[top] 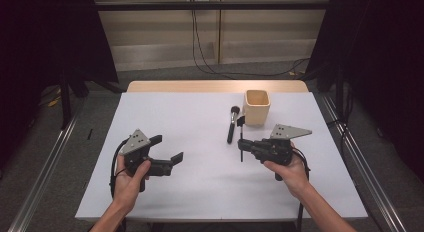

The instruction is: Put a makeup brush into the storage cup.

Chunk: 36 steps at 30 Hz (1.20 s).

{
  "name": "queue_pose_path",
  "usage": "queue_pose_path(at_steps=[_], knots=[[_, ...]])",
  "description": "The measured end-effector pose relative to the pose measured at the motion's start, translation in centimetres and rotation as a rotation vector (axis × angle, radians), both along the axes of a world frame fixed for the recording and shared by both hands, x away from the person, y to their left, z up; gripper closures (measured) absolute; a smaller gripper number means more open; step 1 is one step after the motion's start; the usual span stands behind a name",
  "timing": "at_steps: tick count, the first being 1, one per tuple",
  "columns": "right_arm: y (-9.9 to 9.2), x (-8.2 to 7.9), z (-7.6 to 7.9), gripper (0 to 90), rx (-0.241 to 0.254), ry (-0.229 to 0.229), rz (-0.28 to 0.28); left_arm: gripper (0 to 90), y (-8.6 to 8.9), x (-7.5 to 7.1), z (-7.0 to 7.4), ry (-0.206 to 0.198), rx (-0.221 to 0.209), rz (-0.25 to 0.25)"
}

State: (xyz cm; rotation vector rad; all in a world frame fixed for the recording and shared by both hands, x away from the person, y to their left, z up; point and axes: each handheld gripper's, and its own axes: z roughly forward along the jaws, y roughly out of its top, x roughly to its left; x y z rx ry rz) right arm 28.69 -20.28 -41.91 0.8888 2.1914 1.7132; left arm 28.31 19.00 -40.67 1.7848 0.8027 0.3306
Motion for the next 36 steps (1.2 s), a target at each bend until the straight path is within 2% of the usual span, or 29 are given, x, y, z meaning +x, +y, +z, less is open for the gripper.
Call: queue_pose_path(at_steps=[6,9,11,13,17,18,22,23,24,26,30,32,34,36], knots=[[-1.1,0.9,0.8,85.9,0.022,-0.006,-0.032,3.5,1.5,-0.5,-0.4,-0.013,-0.032,0.053],[-1.4,1.5,1.1,85.8,0.02,-0.012,-0.046,4.1,2.0,-0.7,-0.6,-0.022,-0.072,0.067],[-1.5,1.9,1.3,85.8,0.026,-0.014,-0.054,9.7,2.1,-0.9,-0.7,-0.052,-0.097,0.076],[-1.6,2.1,1.6,85.8,0.04,-0.011,-0.056,10.6,2.4,-1.1,-0.7,-0.065,-0.125,0.091],[-1.8,2.7,2.2,85.8,0.046,-0.018,-0.072,7.1,3.1,-1.4,-1.2,-0.067,-0.112,0.09],[-1.9,2.9,2.3,85.8,0.047,-0.017,-0.075,6.4,3.3,-1.5,-1.5,-0.071,-0.111,0.104],[-2.2,3.5,2.7,85.8,0.034,-0.024,-0.098,5.4,4.6,-2.3,-2.2,-0.072,-0.095,0.107],[-2.2,3.5,2.8,85.8,0.028,-0.025,-0.101,5.5,4.9,-2.6,-2.3,-0.09,-0.095,0.111],[-2.3,3.6,2.9,85.8,0.031,-0.021,-0.106,5.4,5.2,-2.8,-2.3,-0.095,-0.1,0.102],[-2.3,3.8,2.9,85.8,0.021,-0.019,-0.111,5.2,5.7,-3.1,-2.4,-0.101,-0.094,0.117],[-2.3,4.3,2.8,85.8,0.019,-0.021,-0.128,4.7,6.1,-2.9,-2.8,-0.086,-0.098,0.148],[-2.3,4.6,2.9,85.8,0.017,-0.031,-0.135,4.5,6.3,-2.8,-3.1,-0.084,-0.098,0.136],[-2.3,4.9,3.1,85.8,0.0,-0.052,-0.143,4.5,6.3,-2.7,-3.4,-0.091,-0.069,0.145],[-2.4,5.2,3.3,85.8,0.008,-0.059,-0.15,4.3,6.3,-2.8,-3.5,-0.092,-0.075,0.142]])
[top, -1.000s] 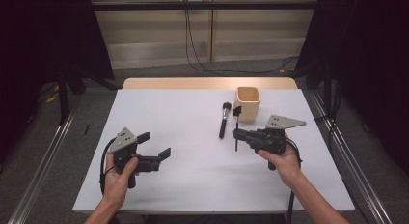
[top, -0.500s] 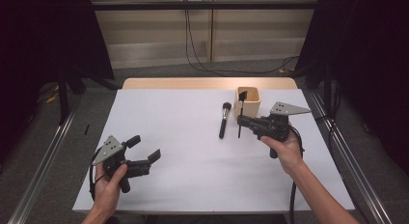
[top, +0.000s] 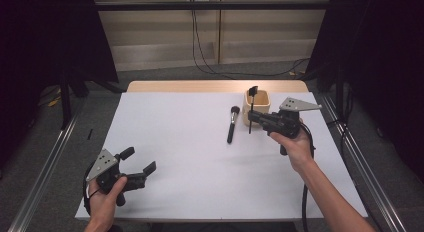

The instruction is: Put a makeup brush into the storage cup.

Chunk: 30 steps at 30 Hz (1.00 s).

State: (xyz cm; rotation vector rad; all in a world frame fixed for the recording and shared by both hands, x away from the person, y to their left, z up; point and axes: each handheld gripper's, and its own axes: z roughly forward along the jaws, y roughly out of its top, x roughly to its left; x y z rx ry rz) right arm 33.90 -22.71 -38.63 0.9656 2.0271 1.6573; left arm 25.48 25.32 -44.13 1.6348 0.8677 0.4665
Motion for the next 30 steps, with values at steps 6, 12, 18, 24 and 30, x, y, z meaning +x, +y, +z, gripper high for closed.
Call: queue_pose_path(at_steps=[6,12,18,24,30], knots=[[-0.3,0.7,0.6,85.7,-0.023,-0.019,-0.015,3.4,0.0,-0.5,0.2,-0.017,0.02,0.006],[-0.7,1.3,1.5,85.6,-0.021,-0.048,-0.036,3.1,0.3,-0.5,0.1,-0.018,0.025,0.015],[-1.5,2.3,2.5,85.6,-0.011,-0.07,-0.069,3.1,0.4,-0.5,0.0,-0.021,0.036,0.024],[-1.8,3.6,3.5,85.6,-0.014,-0.092,-0.099,2.1,0.2,-0.6,0.0,-0.025,0.038,0.014],[-1.9,5.2,3.9,85.6,-0.017,-0.089,-0.136,2.1,0.4,-0.6,0.0,-0.018,0.044,0.018]])
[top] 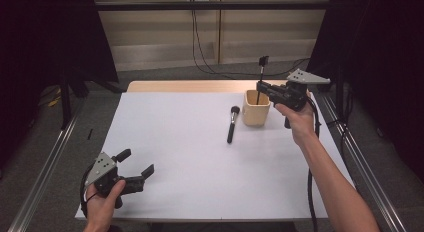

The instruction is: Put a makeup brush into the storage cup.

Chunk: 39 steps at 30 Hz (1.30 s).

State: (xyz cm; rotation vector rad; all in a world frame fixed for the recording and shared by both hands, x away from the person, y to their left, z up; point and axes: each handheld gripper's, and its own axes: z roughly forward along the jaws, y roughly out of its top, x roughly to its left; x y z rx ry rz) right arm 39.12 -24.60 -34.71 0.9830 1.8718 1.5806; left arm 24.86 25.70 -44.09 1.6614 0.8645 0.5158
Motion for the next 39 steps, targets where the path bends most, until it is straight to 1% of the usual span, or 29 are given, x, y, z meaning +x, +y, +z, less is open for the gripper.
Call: queue_pose_path(at_steps=[1,7,9,11,14,18,20,23,25,26,28,30,32,35,36,38,39], knots=[[0.0,0.3,0.0,85.6,0.0,0.0,-0.003,2.1,0.0,0.0,0.0,-0.001,0.009,-0.002],[0.2,1.7,-0.4,85.5,-0.026,0.003,-0.024,2.1,0.0,0.0,0.0,0.001,0.006,-0.004],[0.3,2.1,-0.7,85.6,-0.021,0.008,-0.034,2.1,0.0,0.0,0.0,-0.001,0.009,-0.003],[0.3,2.5,-1.1,85.5,-0.029,0.016,-0.045,2.1,-0.1,0.0,-0.1,0.001,0.001,0.001],[0.3,2.9,-1.4,85.6,-0.019,0.021,-0.06,2.1,-0.1,0.0,0.0,0.005,0.008,-0.002],[0.4,3.5,-1.8,85.5,-0.01,0.026,-0.074,2.1,-0.1,-0.1,0.1,-0.002,0.012,0.001],[0.5,3.8,-2.1,85.6,-0.02,0.03,-0.08,2.1,-0.2,-0.1,0.1,-0.006,0.004,-0.001],[0.1,4.2,-2.6,85.5,-0.02,0.044,-0.091,2.1,-0.1,-0.1,0.0,-0.008,0.002,0.007],[-0.1,4.5,-2.9,85.5,-0.034,0.05,-0.112,2.1,-0.1,-0.1,0.0,-0.006,0.003,0.01],[-0.3,4.6,-3.1,85.5,-0.029,0.052,-0.115,2.1,-0.1,-0.1,0.0,-0.008,0.005,0.012],[-0.6,4.7,-3.3,85.5,-0.022,0.053,-0.126,2.1,-0.1,-0.1,0.1,-0.008,0.001,0.015],[-0.6,4.7,-3.5,85.5,-0.031,0.056,-0.124,2.1,-0.1,-0.1,0.1,-0.011,0.0,0.022],[-0.6,4.6,-3.7,85.5,-0.036,0.06,-0.125,1.9,0.0,0.0,0.1,-0.009,-0.003,0.016],[-0.7,4.4,-4.2,85.5,-0.043,0.069,-0.125,1.7,0.1,-0.1,0.1,-0.012,0.008,0.012],[-0.7,4.3,-4.3,85.5,-0.044,0.07,-0.127,1.7,0.0,-0.1,0.1,-0.008,0.001,0.01],[-0.8,4.2,-4.7,85.5,-0.031,0.07,-0.129,1.7,0.0,-0.1,0.0,-0.008,0.008,0.011],[-0.8,4.1,-4.9,85.5,-0.036,0.073,-0.126,1.7,-0.1,-0.1,0.1,-0.009,0.01,0.011]])
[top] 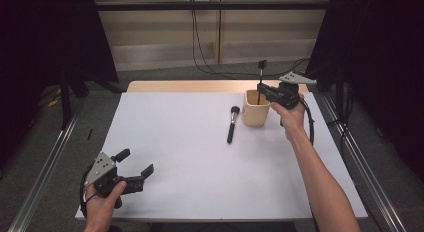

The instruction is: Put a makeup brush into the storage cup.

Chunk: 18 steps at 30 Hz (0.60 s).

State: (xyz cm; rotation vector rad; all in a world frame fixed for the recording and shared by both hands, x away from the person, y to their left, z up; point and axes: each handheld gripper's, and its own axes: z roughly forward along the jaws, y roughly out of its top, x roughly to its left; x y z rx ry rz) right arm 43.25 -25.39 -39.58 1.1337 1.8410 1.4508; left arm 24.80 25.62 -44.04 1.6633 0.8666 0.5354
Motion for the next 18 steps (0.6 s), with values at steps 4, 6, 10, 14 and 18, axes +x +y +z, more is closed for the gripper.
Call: queue_pose_path(at_steps=[4,6,10,14,18], knots=[[-0.1,0.0,-0.7,85.5,-0.002,0.014,0.0,1.9,0.0,0.0,0.1,-0.01,-0.003,-0.018],[-0.2,0.0,-0.8,85.5,0.002,0.015,-0.001,2.1,0.1,0.0,0.1,-0.008,-0.007,-0.022],[-0.1,0.1,-1.2,85.5,0.0,0.019,-0.003,2.1,0.0,-0.1,0.1,-0.007,-0.006,-0.026],[0.0,0.3,-1.7,85.5,0.003,0.026,-0.007,2.1,0.1,-0.1,0.1,-0.009,-0.003,-0.027],[0.1,0.3,-2.0,85.5,-0.005,0.033,-0.007,2.1,0.1,-0.1,0.1,-0.001,-0.006,-0.019]])
